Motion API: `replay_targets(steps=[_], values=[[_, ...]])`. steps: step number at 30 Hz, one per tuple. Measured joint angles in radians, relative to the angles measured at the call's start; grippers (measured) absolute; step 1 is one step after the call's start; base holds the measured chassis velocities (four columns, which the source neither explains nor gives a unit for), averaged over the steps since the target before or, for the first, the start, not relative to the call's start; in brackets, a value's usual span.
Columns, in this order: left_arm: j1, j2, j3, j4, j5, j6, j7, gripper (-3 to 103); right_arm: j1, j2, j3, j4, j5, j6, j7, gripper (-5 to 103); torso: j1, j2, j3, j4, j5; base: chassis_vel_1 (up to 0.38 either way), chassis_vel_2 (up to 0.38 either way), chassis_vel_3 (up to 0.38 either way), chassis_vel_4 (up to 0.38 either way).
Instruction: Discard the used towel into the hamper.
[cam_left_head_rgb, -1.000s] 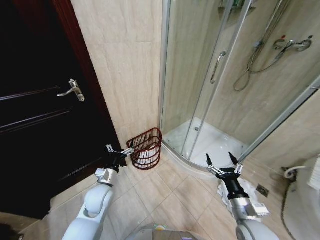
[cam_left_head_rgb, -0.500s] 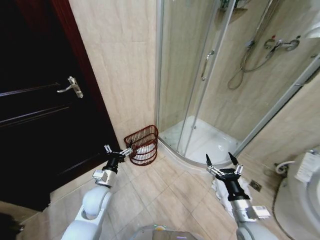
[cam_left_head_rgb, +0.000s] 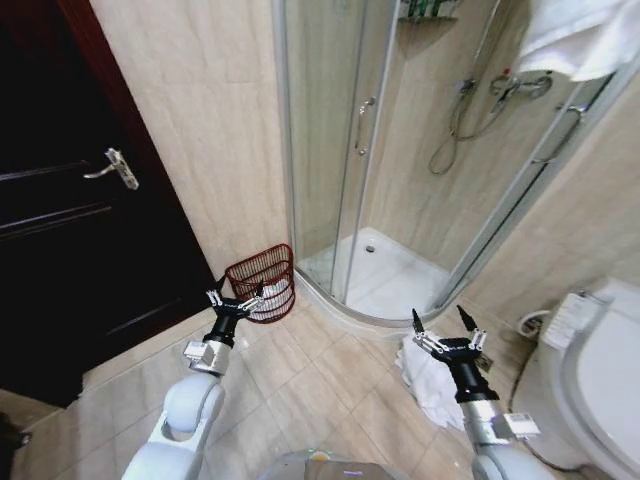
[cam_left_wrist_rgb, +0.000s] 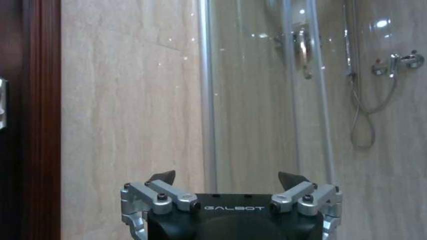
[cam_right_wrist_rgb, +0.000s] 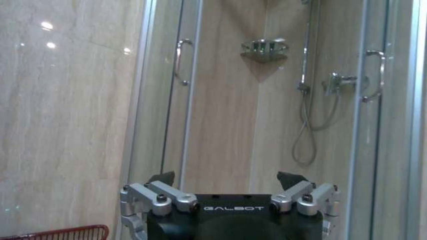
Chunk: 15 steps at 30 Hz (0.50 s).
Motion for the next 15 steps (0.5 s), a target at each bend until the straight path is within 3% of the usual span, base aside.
replay_targets(steps=[15], values=[[0.004,-0.01,0.009,0.009,0.015,-0.005,0.0,100,0.009,-0.009,0.005,-0.018,0.015,-0.001,0.003,100,0.0,0.0,0.0,0.0,0.0001,-0.123,-0.253,0.123,0.243]])
